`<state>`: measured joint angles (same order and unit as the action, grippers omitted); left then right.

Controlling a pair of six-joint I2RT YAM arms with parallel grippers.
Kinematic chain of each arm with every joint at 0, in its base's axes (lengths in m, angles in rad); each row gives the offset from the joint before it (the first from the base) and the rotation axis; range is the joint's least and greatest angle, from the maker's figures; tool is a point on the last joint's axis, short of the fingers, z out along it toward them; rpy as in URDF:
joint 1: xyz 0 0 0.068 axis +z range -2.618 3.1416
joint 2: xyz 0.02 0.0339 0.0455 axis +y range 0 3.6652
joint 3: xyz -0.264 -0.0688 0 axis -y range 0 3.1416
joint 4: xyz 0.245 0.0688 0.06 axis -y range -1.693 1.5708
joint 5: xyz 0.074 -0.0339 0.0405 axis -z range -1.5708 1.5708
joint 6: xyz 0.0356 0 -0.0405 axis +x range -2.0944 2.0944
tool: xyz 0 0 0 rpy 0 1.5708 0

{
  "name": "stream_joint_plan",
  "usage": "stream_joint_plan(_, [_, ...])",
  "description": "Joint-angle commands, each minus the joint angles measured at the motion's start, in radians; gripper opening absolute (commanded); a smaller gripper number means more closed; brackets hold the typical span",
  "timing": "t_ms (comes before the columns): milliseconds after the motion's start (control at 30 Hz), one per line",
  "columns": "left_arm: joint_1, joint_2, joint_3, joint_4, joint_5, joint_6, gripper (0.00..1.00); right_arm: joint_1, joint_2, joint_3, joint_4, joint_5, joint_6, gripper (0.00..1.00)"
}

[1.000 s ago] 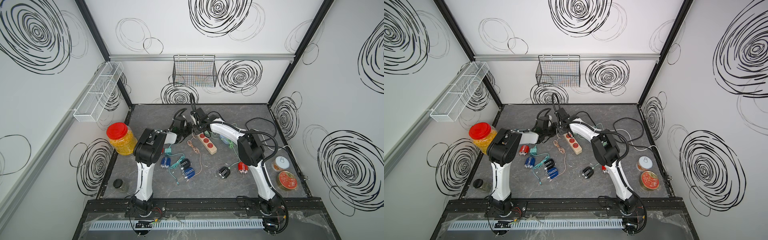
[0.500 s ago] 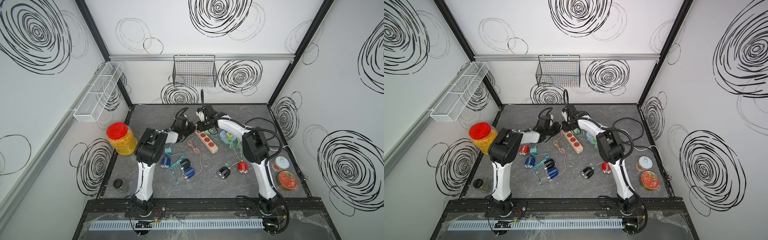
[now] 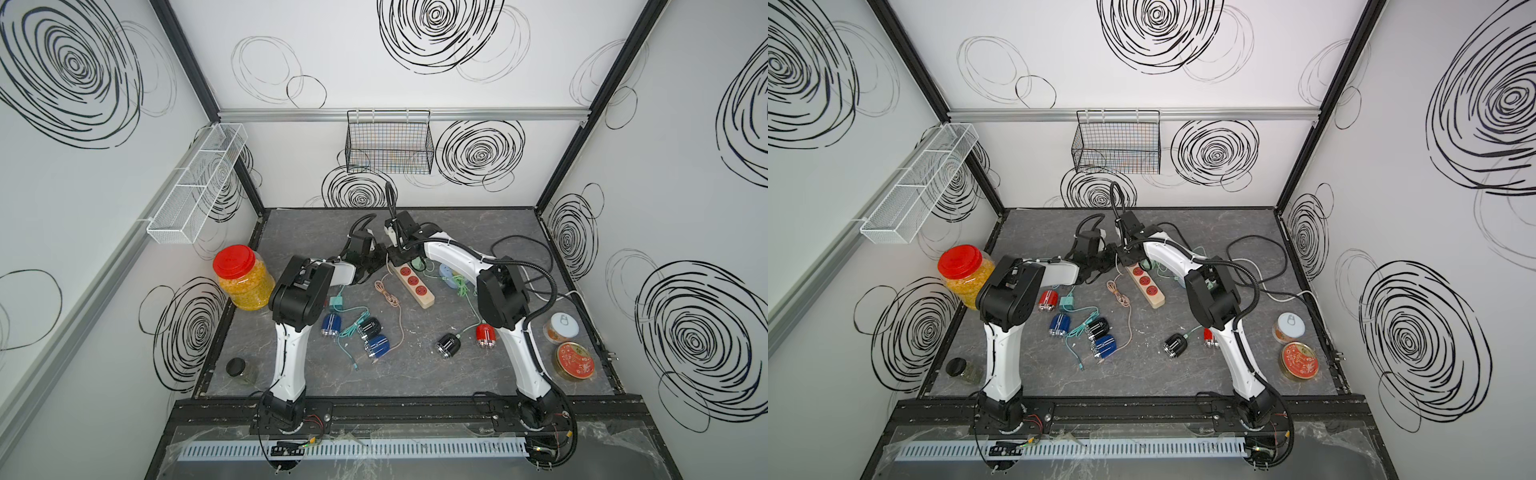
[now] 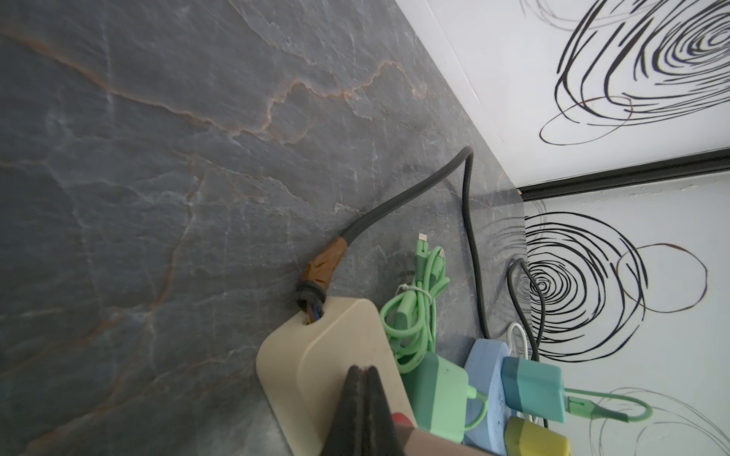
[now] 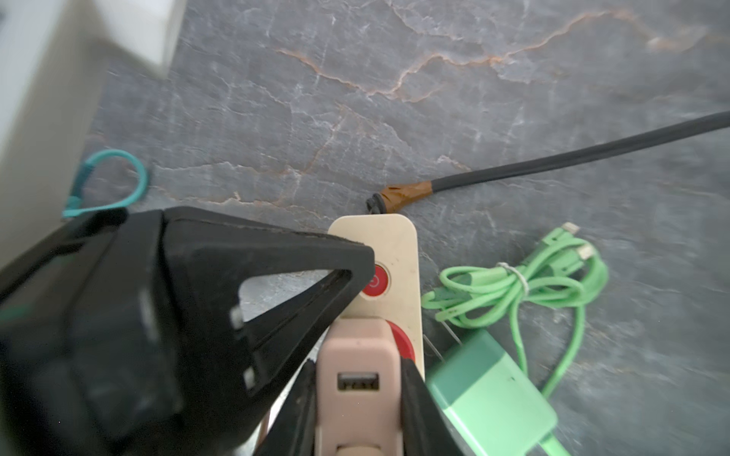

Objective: Unplug the electric shaver
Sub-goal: Remove the plug from the socket.

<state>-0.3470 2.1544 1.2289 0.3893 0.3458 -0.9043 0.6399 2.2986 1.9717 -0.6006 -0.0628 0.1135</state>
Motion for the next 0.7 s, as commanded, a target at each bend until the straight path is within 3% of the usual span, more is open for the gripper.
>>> stream_joint_plan(0, [-0.051,0.102,-0.048,-0.332,0.017,0.026,0.00,-0.062,-0.044,0.000,0.226,-0.352,0.093,0.16])
stream_joint_plan(67, [-0.053,0.104,-0.042,-0.342,0.012,0.030,0.00,-0.078,-0.034,0.007,0.225,-0.359,0.118,0.16])
stream_joint_plan(167, [-0.053,0.104,-0.041,-0.343,0.010,0.030,0.00,-0.070,-0.027,0.030,0.187,-0.270,0.089,0.15])
stream_joint_plan(500, [-0.055,0.104,-0.038,-0.349,0.009,0.031,0.00,0.085,0.040,0.190,0.006,0.234,-0.044,0.14])
stream_joint_plan(567, [-0.055,0.105,-0.036,-0.352,0.007,0.033,0.00,0.085,0.031,0.191,0.010,0.192,-0.044,0.15])
stream_joint_plan(667, [-0.054,0.105,-0.034,-0.354,0.008,0.034,0.00,0.009,0.002,0.152,0.062,-0.101,0.065,0.16])
